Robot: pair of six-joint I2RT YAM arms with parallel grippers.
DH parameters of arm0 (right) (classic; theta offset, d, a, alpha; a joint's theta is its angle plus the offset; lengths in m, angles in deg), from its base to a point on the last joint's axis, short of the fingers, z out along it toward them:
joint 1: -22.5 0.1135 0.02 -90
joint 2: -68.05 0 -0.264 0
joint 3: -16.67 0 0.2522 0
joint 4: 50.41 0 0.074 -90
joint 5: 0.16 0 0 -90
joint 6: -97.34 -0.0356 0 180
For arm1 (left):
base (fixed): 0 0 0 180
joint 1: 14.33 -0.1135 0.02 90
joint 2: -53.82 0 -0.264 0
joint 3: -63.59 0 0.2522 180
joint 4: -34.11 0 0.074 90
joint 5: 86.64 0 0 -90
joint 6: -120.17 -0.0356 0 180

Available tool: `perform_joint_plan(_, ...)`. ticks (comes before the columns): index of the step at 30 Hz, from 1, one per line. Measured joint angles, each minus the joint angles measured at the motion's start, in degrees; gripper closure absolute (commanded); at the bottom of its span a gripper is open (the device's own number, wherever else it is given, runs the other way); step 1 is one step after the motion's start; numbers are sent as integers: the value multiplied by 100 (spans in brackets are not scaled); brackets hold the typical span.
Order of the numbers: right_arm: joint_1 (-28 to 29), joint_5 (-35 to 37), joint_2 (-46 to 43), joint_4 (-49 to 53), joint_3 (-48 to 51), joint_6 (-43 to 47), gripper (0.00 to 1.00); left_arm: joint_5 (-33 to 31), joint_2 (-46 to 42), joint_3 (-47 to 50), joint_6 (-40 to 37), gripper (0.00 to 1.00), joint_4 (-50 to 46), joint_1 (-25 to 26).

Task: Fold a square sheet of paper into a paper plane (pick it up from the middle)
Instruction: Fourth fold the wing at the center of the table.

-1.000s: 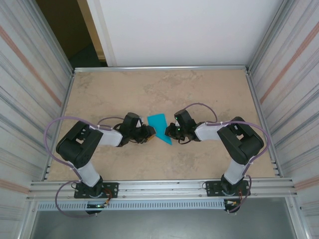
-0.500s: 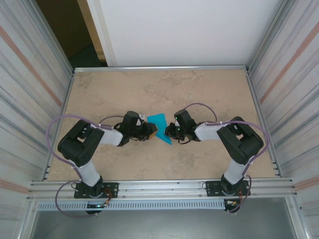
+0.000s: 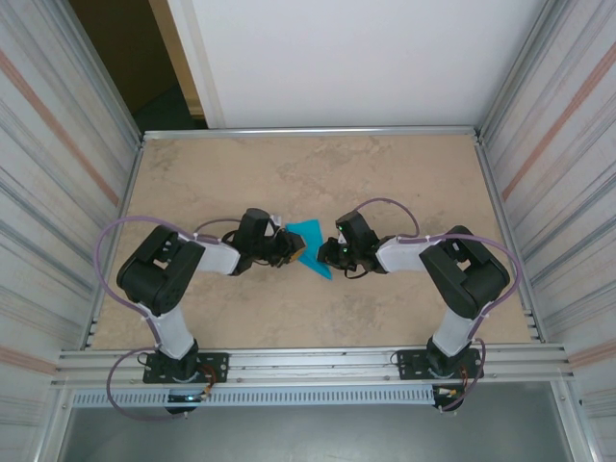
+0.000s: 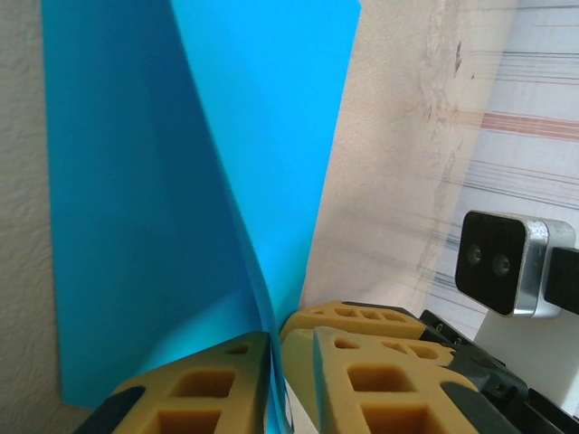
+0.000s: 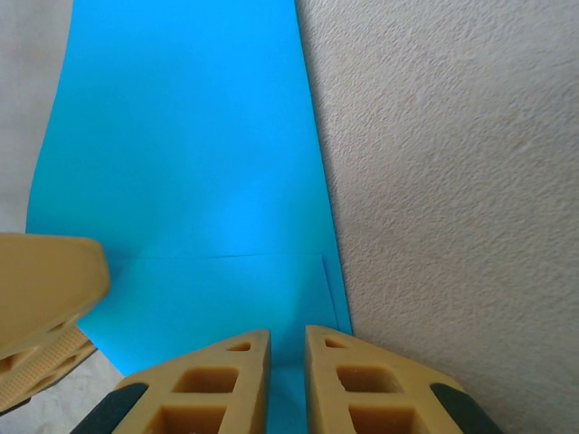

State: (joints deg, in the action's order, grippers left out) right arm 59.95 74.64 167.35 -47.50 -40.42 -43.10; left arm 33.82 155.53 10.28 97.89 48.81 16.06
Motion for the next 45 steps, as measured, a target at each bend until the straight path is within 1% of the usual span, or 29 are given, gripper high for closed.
perform_joint_plan(3, 2, 20, -33, 52, -2, 42, 79, -4, 0, -24, -22, 86, -144, -20)
perform_joint_plan(7, 9, 109, -157, 299, -26, 214, 71, -4, 0, -57, -44, 92, -350, -28)
perform_joint_plan(10, 66, 354, -330, 649, -101, 422, 64, -7, 0, -98, -66, 97, -518, -28)
perform_joint_plan(14, 334, 935, -761, 1147, -243, 815, 61, -13, -13, -214, -120, 97, -780, -28)
perform_joint_plan(17, 702, 1523, -1001, 1478, -413, 1152, 61, -37, -72, -291, -153, 97, -986, -28)
perform_joint_plan(23, 1622, 2922, -1099, 1978, -564, 1812, 66, -72, -273, -492, -179, 97, -1414, -26)
perform_joint_plan(26, 1967, 3386, -946, 2155, -667, 2006, 69, -116, -308, -588, -190, 97, -1537, -15)
perform_joint_plan(29, 2149, 3733, -619, 2245, -872, 2100, 69, -160, -317, -610, -190, 97, -1609, -2)
perform_joint_plan(35, 2234, 4085, -175, 2345, -1082, 2118, 70, -179, -317, -610, -190, 97, -1742, 11)
perform_joint_plan(41, 2234, 4133, -74, 2417, -1088, 2118, 70, -184, -317, -610, -190, 97, -1786, 11)
perform_joint_plan(45, 2234, 4133, 39, 2422, -1088, 2109, 72, -181, -317, -610, -190, 96, -1786, 11)
